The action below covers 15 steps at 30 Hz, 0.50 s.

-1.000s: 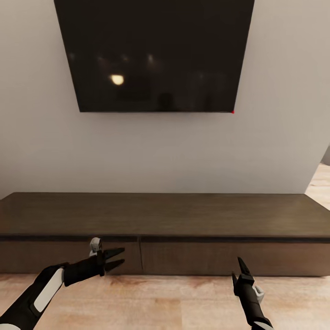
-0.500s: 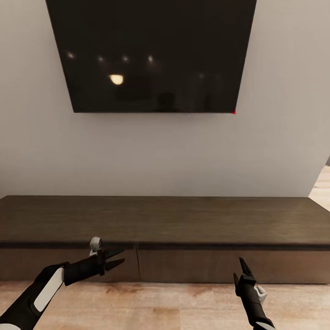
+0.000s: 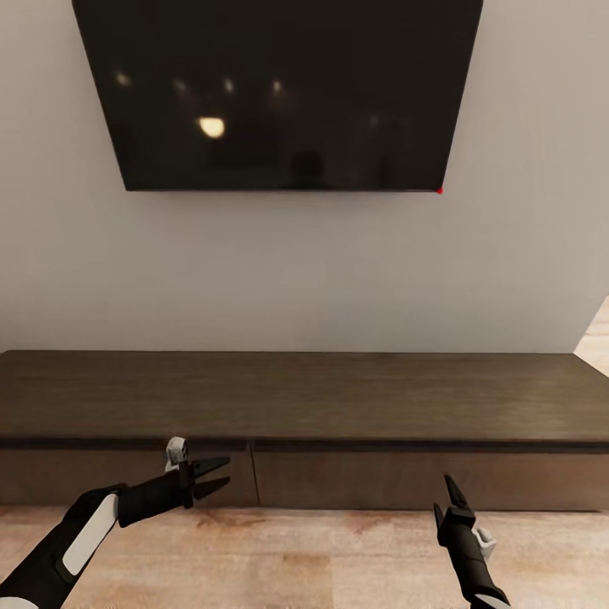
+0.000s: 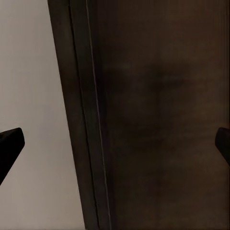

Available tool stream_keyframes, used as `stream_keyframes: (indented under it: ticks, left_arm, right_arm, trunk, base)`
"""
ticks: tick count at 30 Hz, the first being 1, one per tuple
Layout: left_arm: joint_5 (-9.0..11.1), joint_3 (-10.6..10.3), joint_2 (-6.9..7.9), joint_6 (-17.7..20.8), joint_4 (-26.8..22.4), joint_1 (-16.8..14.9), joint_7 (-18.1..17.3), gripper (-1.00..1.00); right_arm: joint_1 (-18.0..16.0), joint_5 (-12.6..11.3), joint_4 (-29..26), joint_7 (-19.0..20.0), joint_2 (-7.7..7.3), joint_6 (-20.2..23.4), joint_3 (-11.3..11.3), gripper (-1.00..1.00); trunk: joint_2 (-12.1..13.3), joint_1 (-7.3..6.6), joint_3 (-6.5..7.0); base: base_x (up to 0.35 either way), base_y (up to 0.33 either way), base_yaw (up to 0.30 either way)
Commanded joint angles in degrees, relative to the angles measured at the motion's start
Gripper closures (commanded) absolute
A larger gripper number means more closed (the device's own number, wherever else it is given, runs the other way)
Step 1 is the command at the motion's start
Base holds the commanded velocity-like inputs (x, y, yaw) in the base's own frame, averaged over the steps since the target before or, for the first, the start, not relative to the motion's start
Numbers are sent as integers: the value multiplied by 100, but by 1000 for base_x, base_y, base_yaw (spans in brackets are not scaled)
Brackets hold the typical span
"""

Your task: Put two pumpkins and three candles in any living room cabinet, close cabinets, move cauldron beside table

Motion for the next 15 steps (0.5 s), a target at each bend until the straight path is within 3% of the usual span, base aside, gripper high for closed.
stream_keyframes:
  ticks: [1, 15]
  left_arm:
    - [32, -15, 5, 32, 1, -4, -3, -100]
    - [32, -22, 5, 36, 1, -4, -3, -100]
  right_arm:
    - [-3, -58, 1, 21, -1, 49, 32, -100]
    - [-3, -60, 1, 364, -2, 49, 32, -100]
  trunk:
    - [-4, 1, -28]
    - [-23, 37, -338]
  base:
    - [0, 0, 0]
    - [0, 0, 0]
